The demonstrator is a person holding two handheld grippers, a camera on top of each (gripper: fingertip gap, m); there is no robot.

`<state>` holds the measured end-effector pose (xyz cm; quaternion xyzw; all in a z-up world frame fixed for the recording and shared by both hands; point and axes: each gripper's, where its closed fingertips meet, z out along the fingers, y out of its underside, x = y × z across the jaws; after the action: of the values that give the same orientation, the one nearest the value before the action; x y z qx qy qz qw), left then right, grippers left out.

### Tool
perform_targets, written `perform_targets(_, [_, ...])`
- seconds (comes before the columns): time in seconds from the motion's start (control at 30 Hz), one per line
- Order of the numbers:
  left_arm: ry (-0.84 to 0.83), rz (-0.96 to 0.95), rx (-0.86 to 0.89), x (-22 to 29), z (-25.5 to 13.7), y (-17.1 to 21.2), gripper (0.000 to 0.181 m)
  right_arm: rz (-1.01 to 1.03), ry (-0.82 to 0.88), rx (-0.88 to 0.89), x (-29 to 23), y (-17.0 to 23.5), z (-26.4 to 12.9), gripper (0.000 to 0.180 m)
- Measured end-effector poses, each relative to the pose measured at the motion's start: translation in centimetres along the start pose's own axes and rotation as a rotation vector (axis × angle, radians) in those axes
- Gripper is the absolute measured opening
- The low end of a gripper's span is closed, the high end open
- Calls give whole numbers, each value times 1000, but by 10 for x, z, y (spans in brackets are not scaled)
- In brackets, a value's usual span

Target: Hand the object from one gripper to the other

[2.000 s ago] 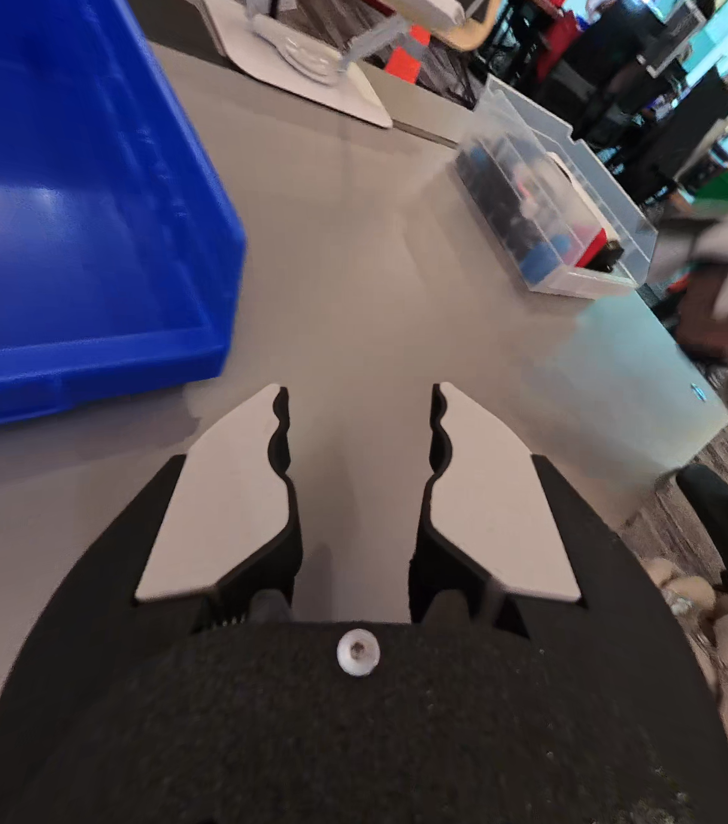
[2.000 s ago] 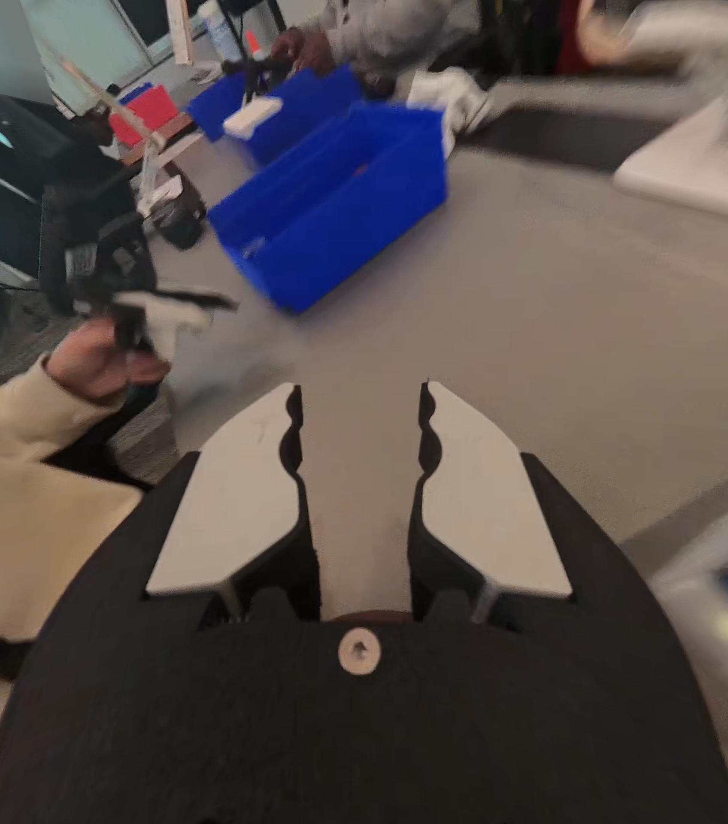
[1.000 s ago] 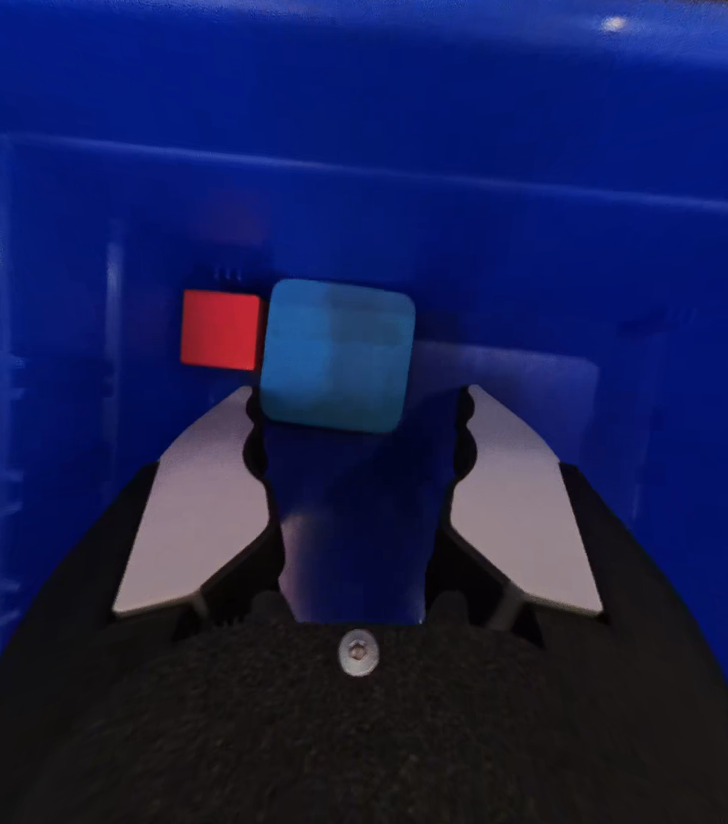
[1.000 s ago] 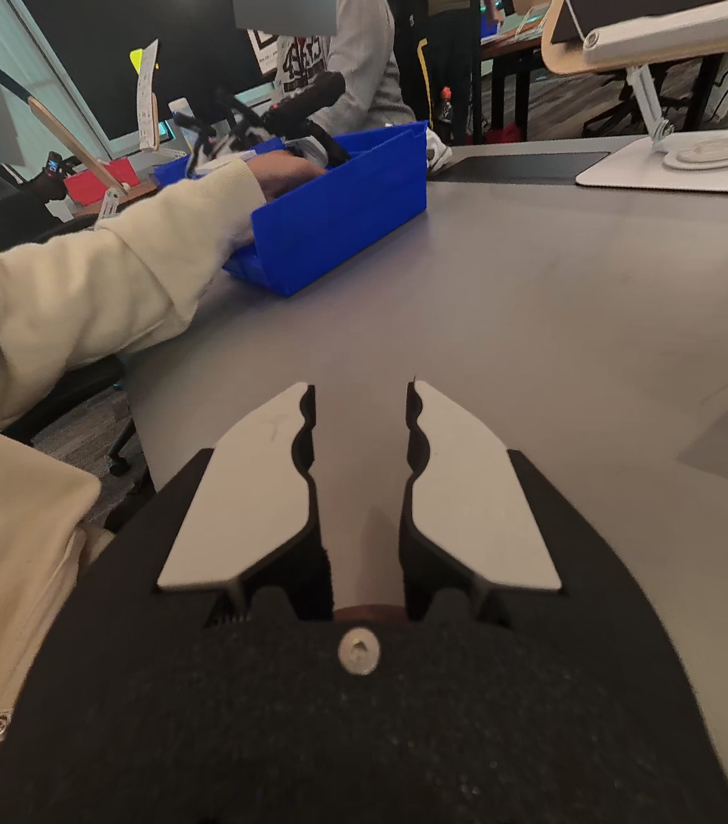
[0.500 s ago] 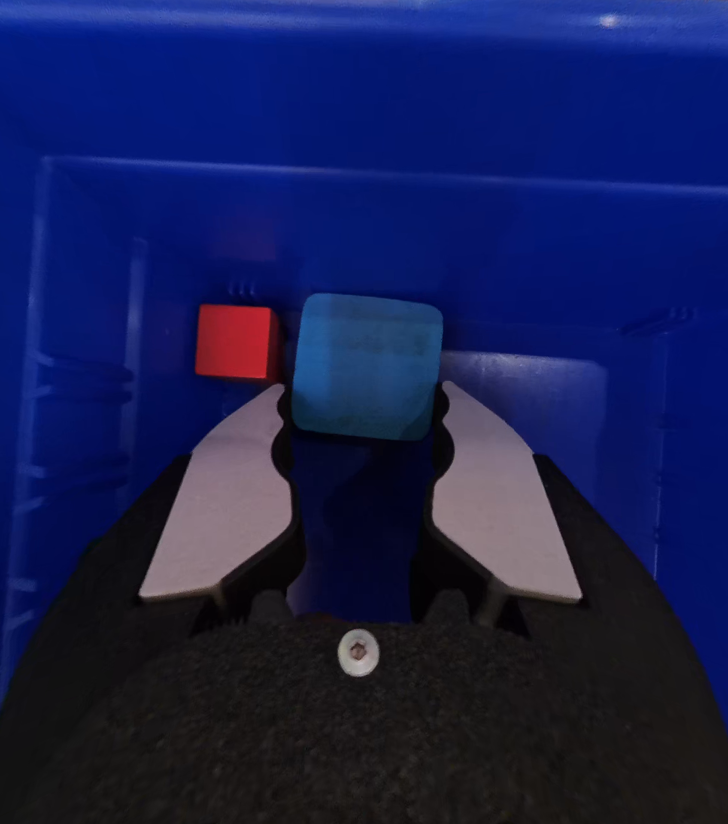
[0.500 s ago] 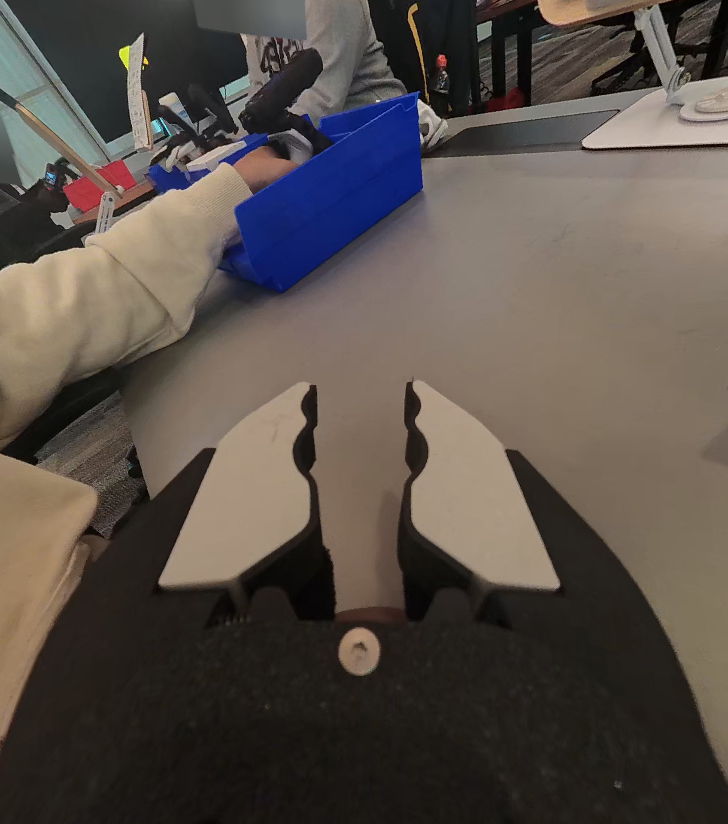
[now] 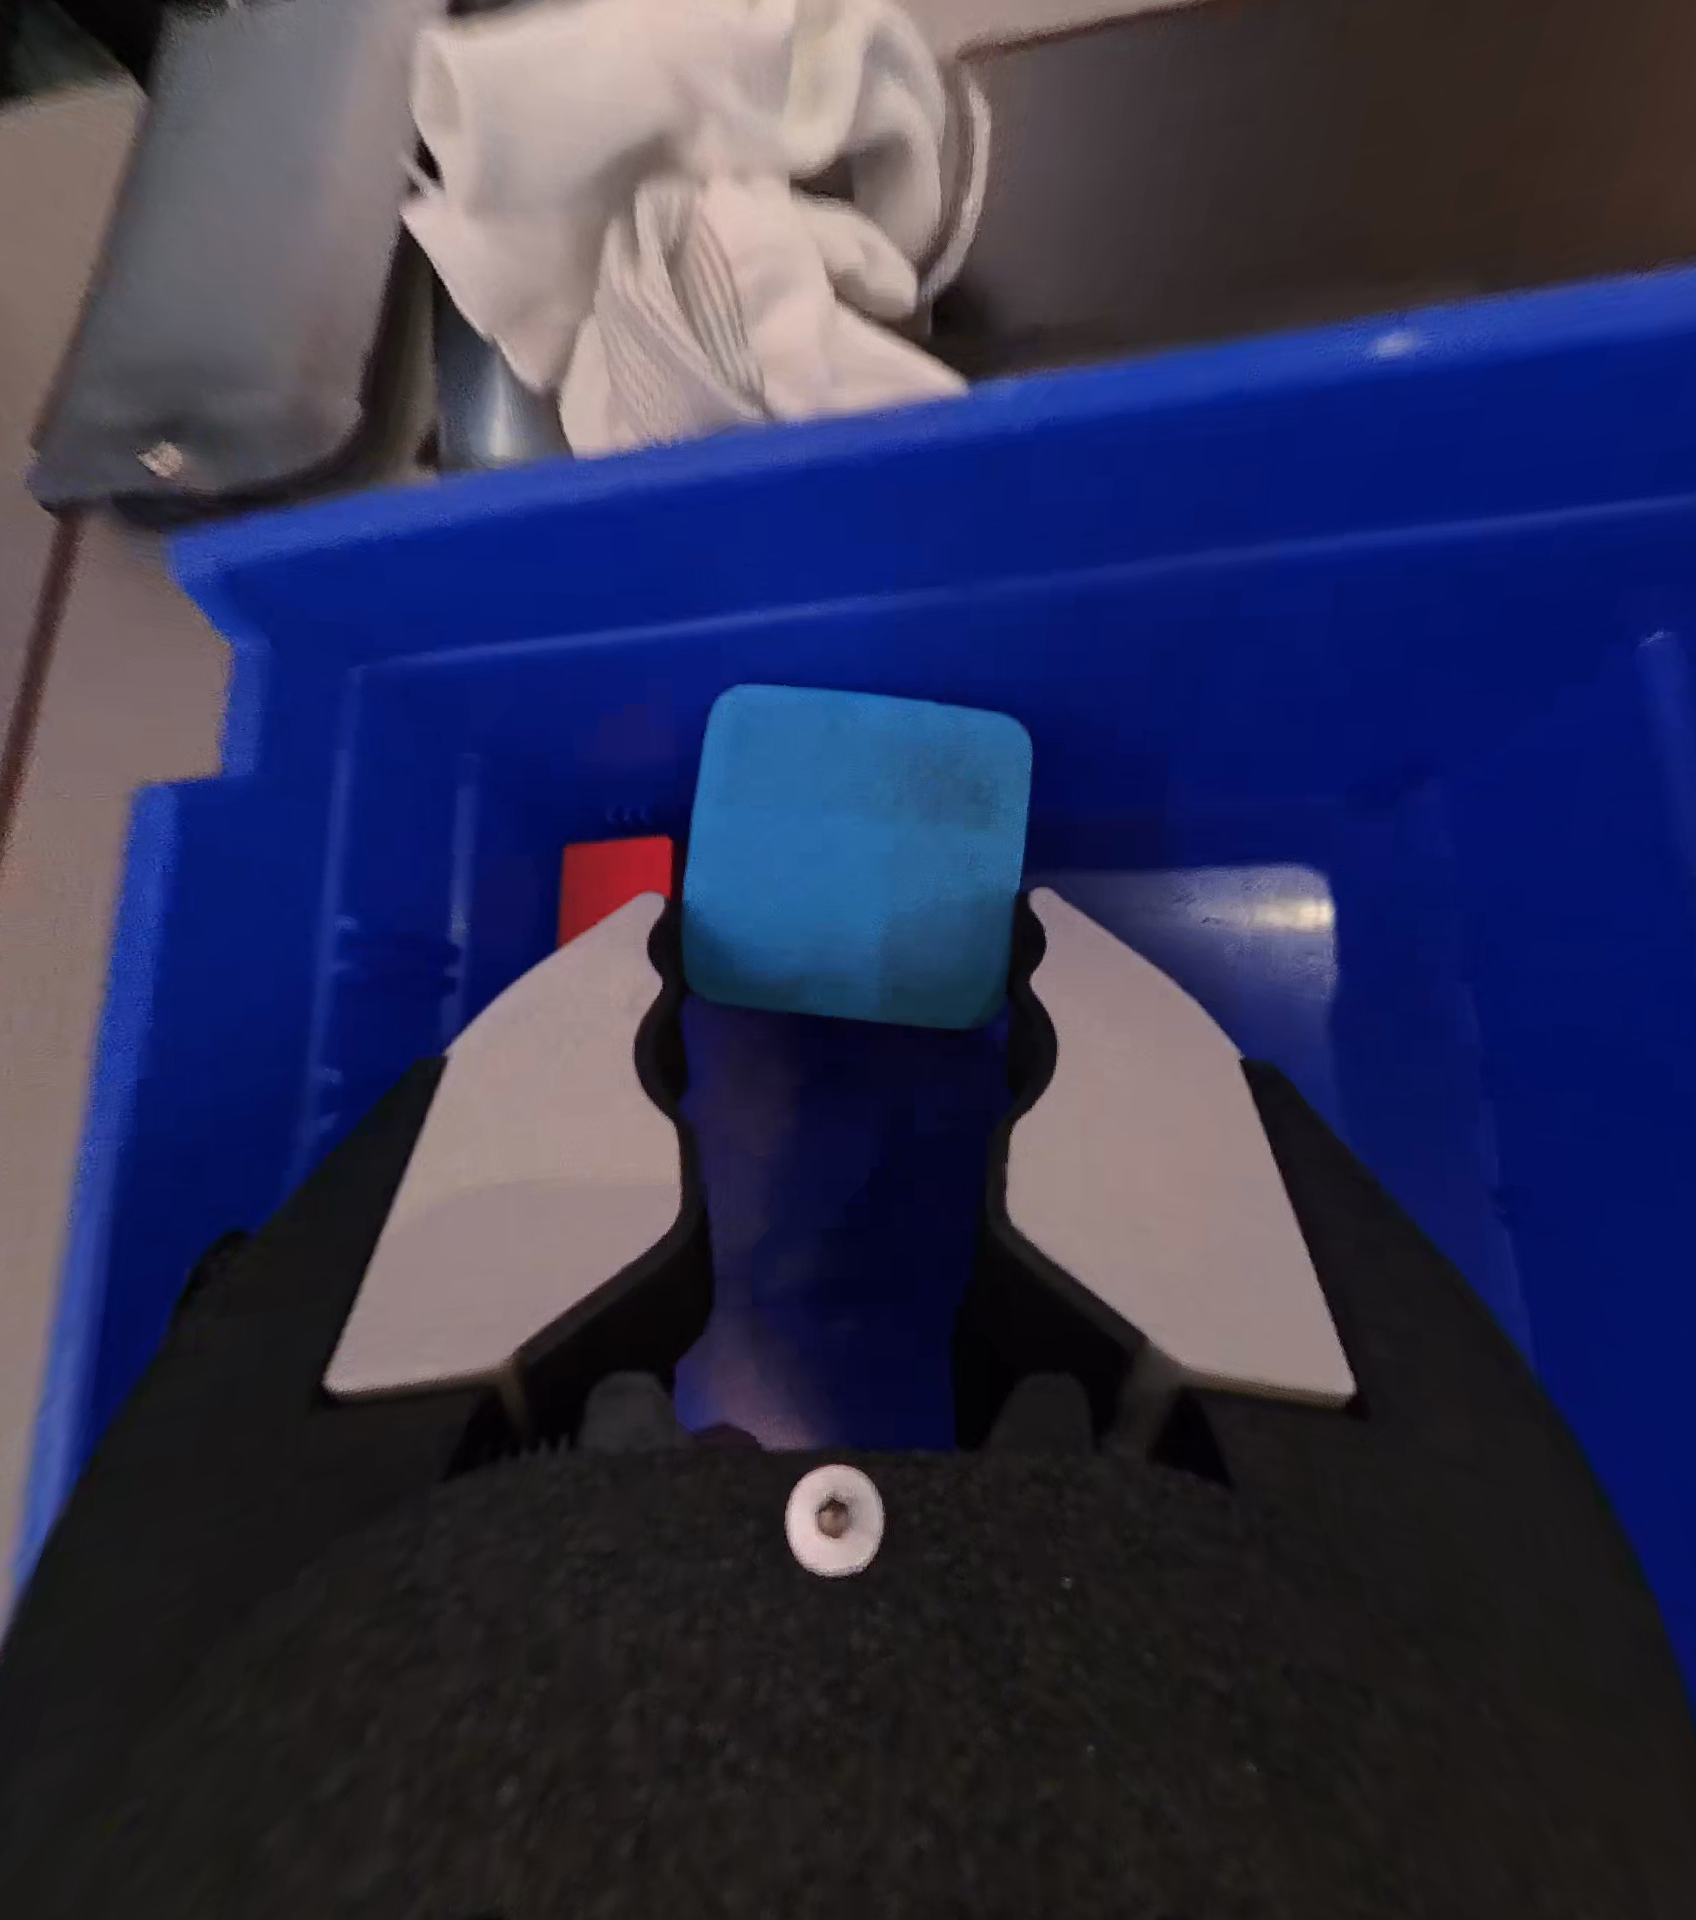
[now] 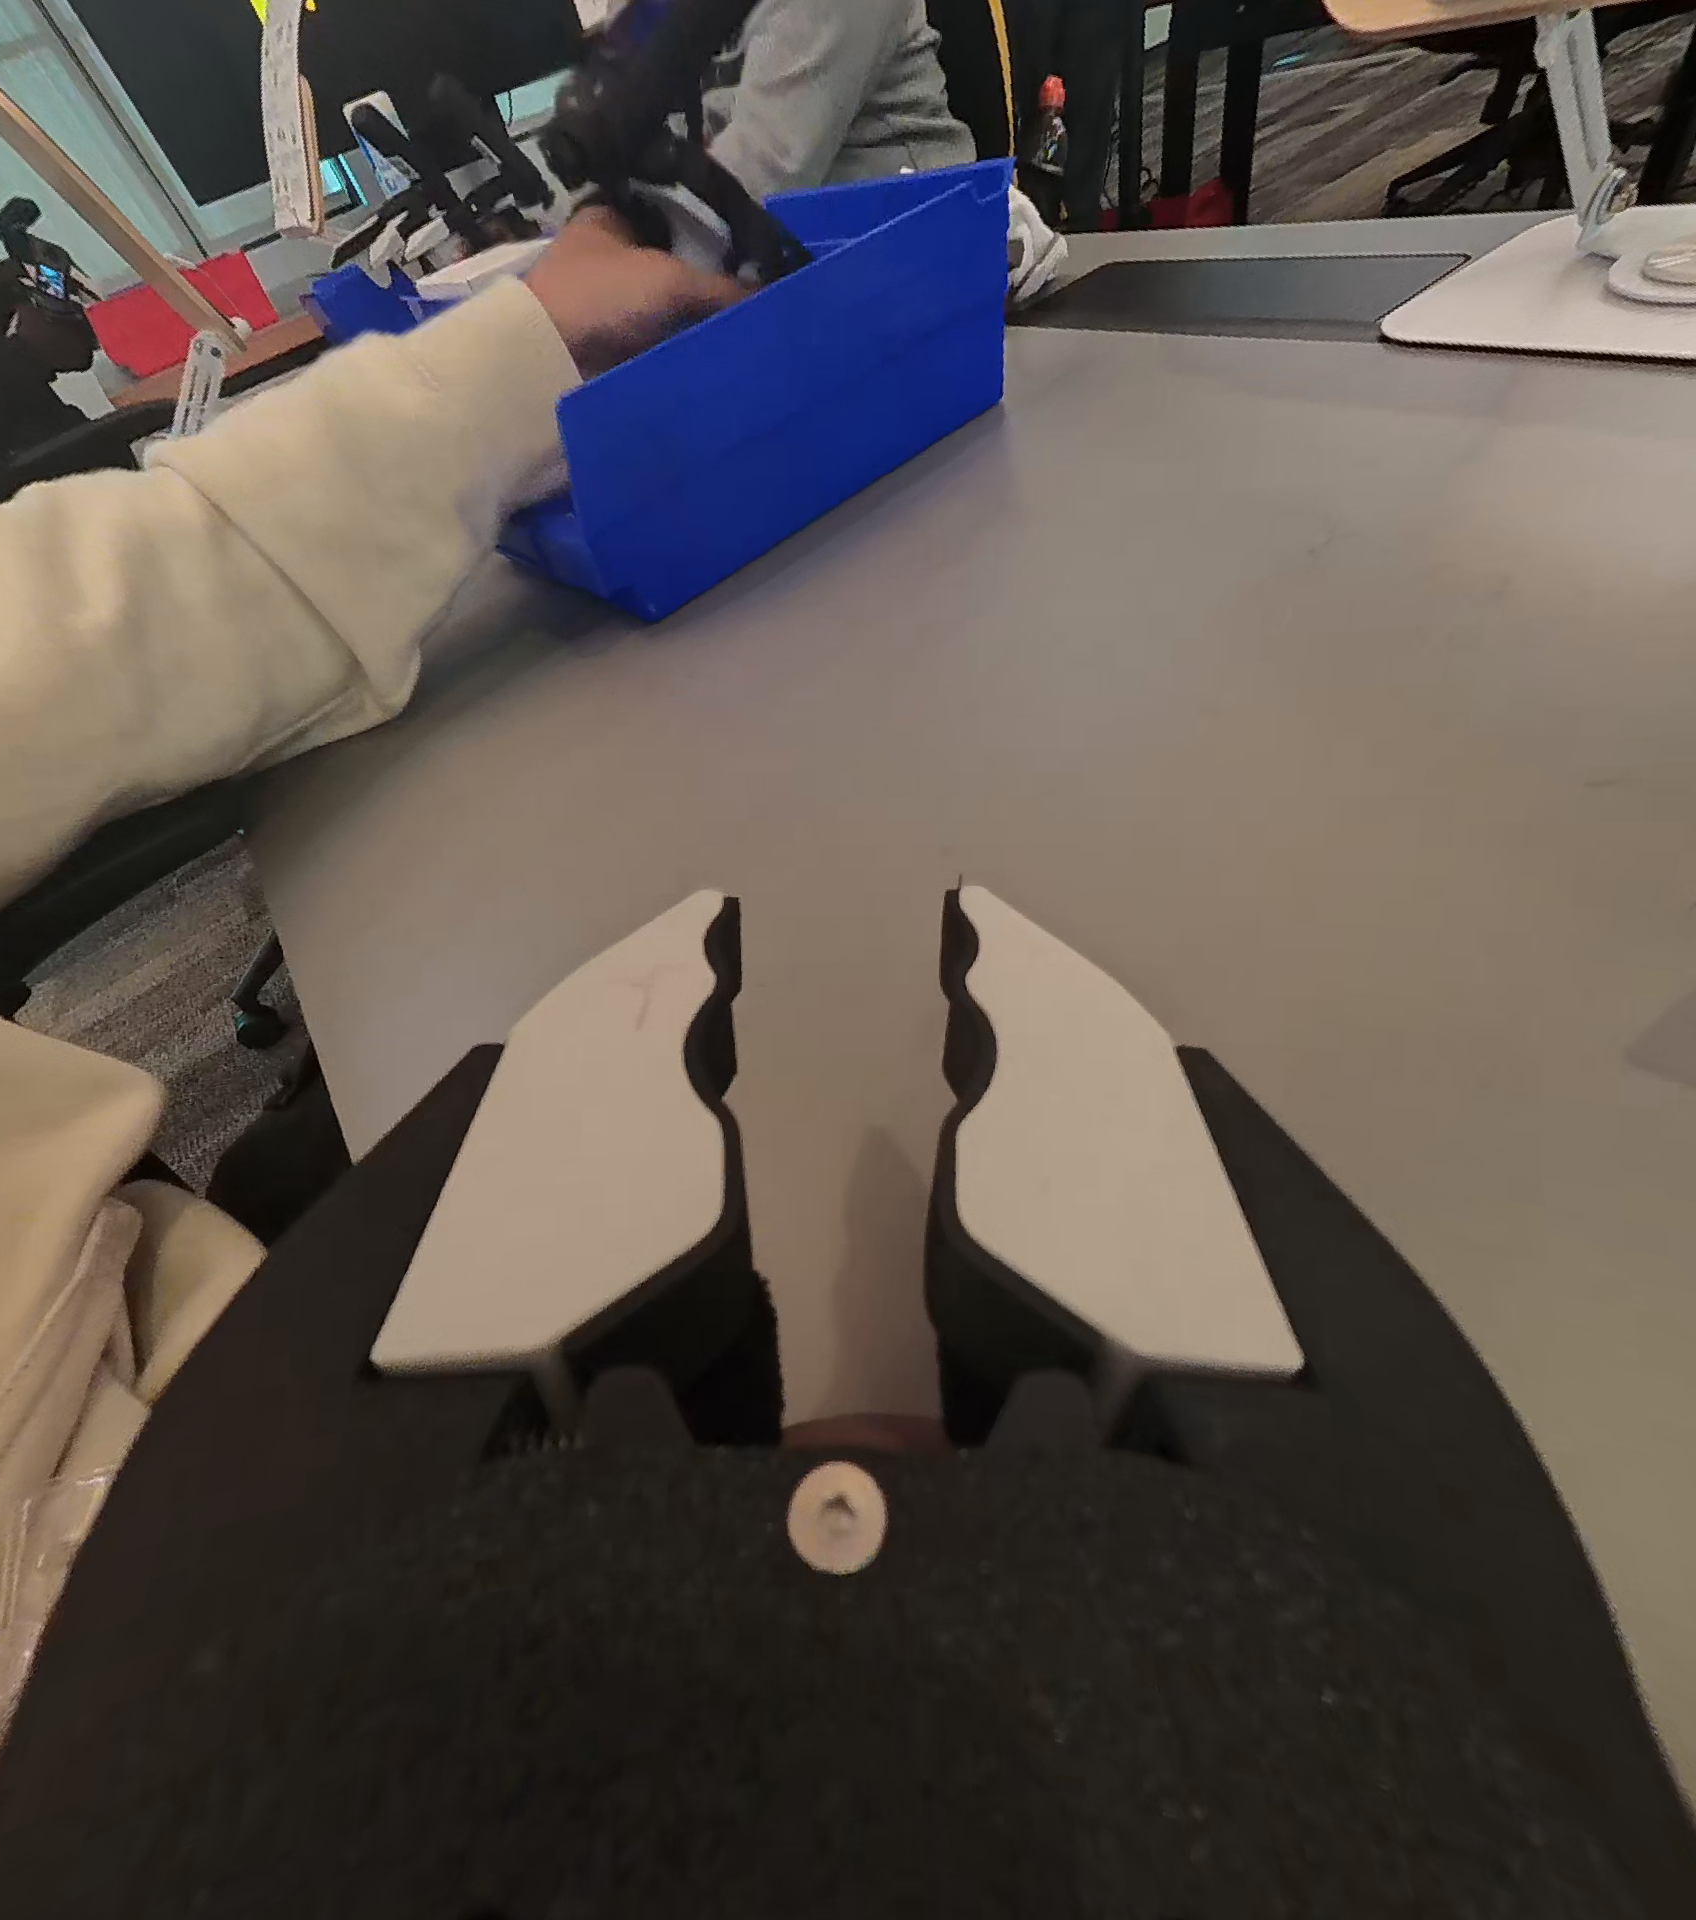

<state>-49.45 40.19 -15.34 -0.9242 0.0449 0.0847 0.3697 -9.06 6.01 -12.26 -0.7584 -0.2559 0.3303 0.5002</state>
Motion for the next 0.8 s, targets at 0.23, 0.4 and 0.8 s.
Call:
perform_targets(0.23, [42, 32, 209, 17, -66, -60, 59, -13, -2, -24, -1, 4, 4, 37])
perform_targets(0.4, [407, 24, 393, 91, -140, -102, 59, 99, -43, 1, 0, -4, 10, 36])
perform_targets(0.8, [829, 809, 809, 296, -303, -54, 59, 316, -162, 50, 40, -179, 59, 63])
